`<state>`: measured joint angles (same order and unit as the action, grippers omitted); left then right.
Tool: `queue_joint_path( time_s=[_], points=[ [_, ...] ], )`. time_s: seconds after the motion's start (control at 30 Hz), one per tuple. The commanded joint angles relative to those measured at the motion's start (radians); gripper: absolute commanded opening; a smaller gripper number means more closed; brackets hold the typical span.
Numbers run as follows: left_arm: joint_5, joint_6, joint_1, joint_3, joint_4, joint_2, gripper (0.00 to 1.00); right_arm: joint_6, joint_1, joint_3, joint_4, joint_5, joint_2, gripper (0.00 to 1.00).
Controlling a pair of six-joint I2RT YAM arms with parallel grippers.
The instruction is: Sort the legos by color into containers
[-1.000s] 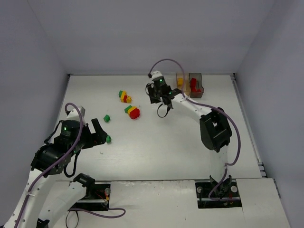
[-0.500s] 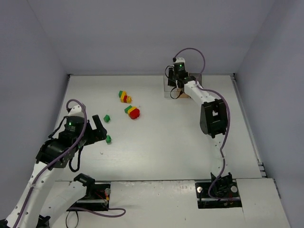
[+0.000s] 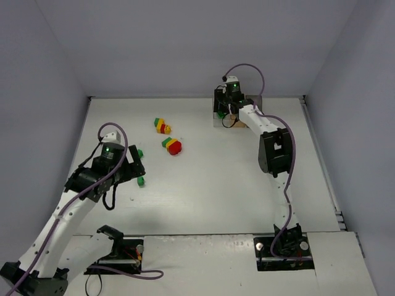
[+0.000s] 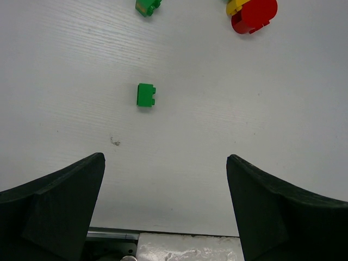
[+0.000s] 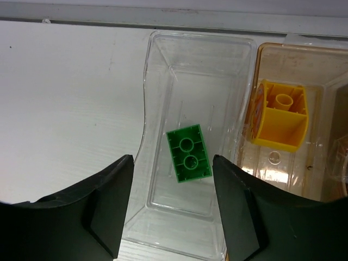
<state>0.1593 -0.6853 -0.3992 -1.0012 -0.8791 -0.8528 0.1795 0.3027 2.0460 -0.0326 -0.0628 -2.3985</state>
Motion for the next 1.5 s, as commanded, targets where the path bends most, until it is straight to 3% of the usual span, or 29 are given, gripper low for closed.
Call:
queue_joint_path(
  time_s=[0.0,0.33,0.57,0.7,0.87,1.0,1.3,1.47],
  points=[
    [0.020,-0.052,-0.004,-0.013,0.060,-0.074,0.87,-0.005,0.001,-0.018,0.043,-0.025,0.148,0.57],
    [0.055,-0.028,0.013,-0.033,0.158,-0.372,0.85,0.067,0.007,-0.420,0.091,-0.057,0.511,0.56],
    [0.037,-0.017,0.082,-0.011,0.230,-0.528,0.66,0.113,0.009,-0.708,0.117,-0.072,0.766,0.56],
    [0.039,-0.008,0.106,-0.007,0.250,-0.587,0.60,0.136,0.016,-0.837,0.122,-0.084,0.851,0.57],
    [0.016,0.010,0.109,0.028,0.298,-0.624,0.59,0.147,0.027,-0.922,0.125,-0.083,0.935,0.57],
    [-0.007,0.020,0.111,0.045,0.321,-0.653,0.50,0.156,0.029,-0.971,0.125,-0.089,0.973,0.57],
    [0.006,0.021,0.114,0.050,0.324,-0.678,0.48,0.169,0.038,-1.046,0.132,-0.088,1.038,0.57],
    [-0.003,0.015,0.112,0.055,0.330,-0.701,0.33,0.172,0.049,-1.061,0.134,-0.085,1.058,0.57]
  ],
)
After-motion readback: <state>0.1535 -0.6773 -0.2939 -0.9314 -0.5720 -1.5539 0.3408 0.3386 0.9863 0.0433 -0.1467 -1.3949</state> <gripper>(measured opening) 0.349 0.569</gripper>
